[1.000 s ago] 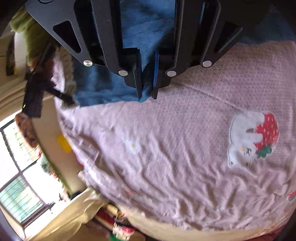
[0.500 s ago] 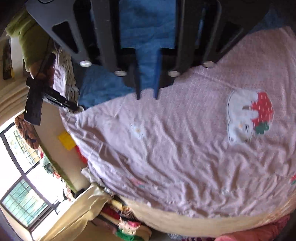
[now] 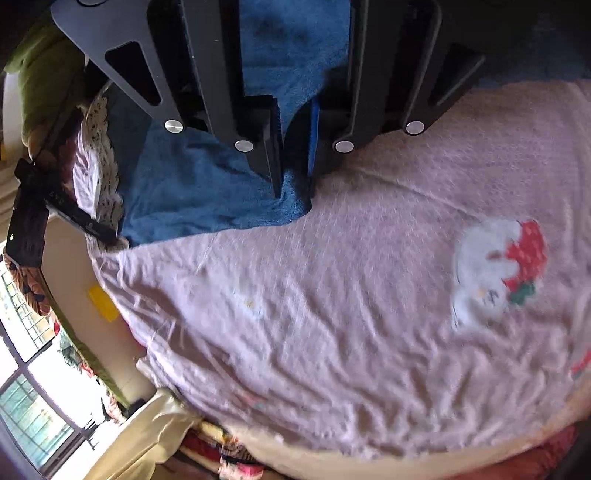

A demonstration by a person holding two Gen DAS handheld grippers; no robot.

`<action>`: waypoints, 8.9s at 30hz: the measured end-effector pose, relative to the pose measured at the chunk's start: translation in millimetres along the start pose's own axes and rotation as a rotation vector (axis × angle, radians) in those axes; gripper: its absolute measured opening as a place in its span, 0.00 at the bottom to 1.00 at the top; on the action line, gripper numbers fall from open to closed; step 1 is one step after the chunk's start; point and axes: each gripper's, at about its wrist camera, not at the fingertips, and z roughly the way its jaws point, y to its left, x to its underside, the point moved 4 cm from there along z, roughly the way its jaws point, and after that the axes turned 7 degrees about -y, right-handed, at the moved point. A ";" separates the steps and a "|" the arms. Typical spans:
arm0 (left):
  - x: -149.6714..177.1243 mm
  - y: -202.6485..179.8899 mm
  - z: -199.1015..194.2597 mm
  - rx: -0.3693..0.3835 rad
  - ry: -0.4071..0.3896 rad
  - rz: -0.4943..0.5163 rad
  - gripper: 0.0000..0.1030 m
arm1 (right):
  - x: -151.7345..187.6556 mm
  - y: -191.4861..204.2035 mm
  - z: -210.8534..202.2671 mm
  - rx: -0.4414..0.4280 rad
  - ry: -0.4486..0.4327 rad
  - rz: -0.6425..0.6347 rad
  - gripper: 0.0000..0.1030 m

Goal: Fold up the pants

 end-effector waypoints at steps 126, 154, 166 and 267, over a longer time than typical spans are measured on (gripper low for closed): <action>116.2 -43.4 -72.1 -0.154 -0.129 0.201 0.91 | 114.8 68.0 -113.5 0.099 -0.043 0.021 0.70; 13.7 -178.9 35.0 -0.020 -0.058 0.423 0.91 | 107.4 23.5 -87.5 0.073 -0.027 0.110 0.73; -14.3 -200.1 89.6 0.073 0.025 0.472 0.91 | 107.4 11.4 -67.7 0.055 0.015 0.155 0.73; 125.0 -21.7 -64.2 -0.003 -0.044 0.140 0.55 | 44.6 144.0 34.7 -0.230 0.167 0.202 0.62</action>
